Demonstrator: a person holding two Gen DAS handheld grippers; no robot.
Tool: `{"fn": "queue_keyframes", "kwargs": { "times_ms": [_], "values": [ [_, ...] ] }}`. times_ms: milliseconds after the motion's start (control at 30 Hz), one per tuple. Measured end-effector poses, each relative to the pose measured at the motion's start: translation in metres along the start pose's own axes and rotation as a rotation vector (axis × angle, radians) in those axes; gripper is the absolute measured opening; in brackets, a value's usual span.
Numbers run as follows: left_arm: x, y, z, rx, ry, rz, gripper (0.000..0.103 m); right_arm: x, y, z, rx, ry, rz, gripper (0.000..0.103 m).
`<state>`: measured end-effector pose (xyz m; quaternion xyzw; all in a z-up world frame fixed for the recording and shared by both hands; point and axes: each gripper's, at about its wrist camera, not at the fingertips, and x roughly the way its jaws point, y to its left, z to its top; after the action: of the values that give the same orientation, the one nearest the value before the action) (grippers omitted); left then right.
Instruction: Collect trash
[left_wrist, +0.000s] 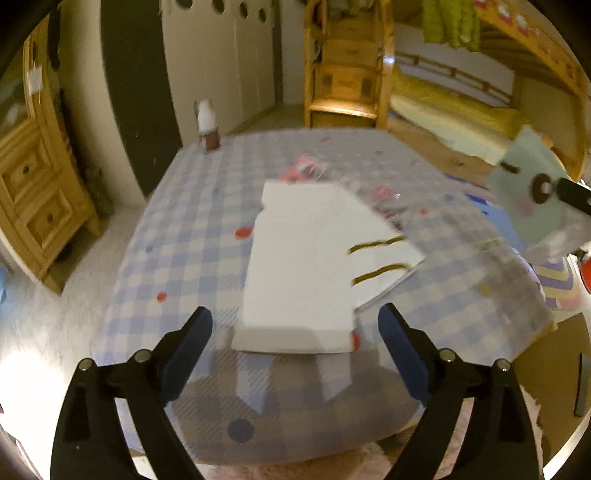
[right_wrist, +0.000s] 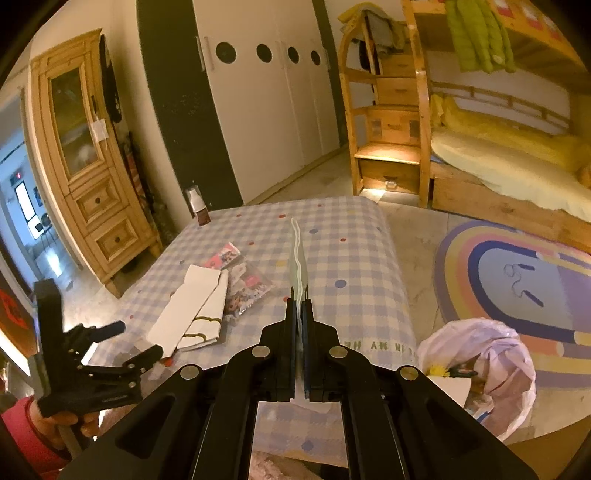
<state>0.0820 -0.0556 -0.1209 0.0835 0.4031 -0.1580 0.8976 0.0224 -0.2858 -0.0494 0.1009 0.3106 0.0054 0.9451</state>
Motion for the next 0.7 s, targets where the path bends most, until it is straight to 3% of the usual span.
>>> {"fn": "queue_keyframes", "kwargs": {
  "times_ms": [200, 300, 433, 533, 567, 600, 667, 700],
  "values": [
    [0.022, 0.002, 0.003, -0.017, 0.053, -0.002, 0.088, 0.004, -0.005, -0.003, 0.012, 0.014, 0.01, 0.002],
    [0.026, -0.002, 0.005, 0.006, 0.04, 0.001, 0.087, 0.004, -0.005, -0.004, 0.011, 0.017, 0.012, 0.002],
    [0.026, -0.007, 0.005, 0.036, 0.029, -0.016, 0.072, 0.005, -0.004, -0.006, 0.007, 0.022, 0.018, 0.002],
    [0.024, -0.008, 0.005, 0.044, 0.031, -0.028, 0.07, 0.005, -0.002, -0.005, 0.006, 0.023, 0.02, 0.002],
    [0.022, -0.007, 0.005, 0.041, 0.025, -0.036, 0.063, 0.005, -0.002, -0.005, 0.004, 0.023, 0.019, 0.002],
    [0.018, -0.007, 0.006, 0.044, 0.012, -0.045, 0.043, 0.006, -0.002, -0.005, 0.004, 0.022, 0.017, 0.002],
    [0.012, -0.009, 0.008, 0.048, 0.006, -0.044, 0.032, 0.005, -0.002, -0.005, 0.002, 0.017, 0.014, 0.002],
    [0.011, -0.009, 0.009, 0.04, 0.01, -0.064, 0.032, 0.004, -0.001, -0.005, 0.003, 0.017, 0.014, 0.002]
  ]
}}
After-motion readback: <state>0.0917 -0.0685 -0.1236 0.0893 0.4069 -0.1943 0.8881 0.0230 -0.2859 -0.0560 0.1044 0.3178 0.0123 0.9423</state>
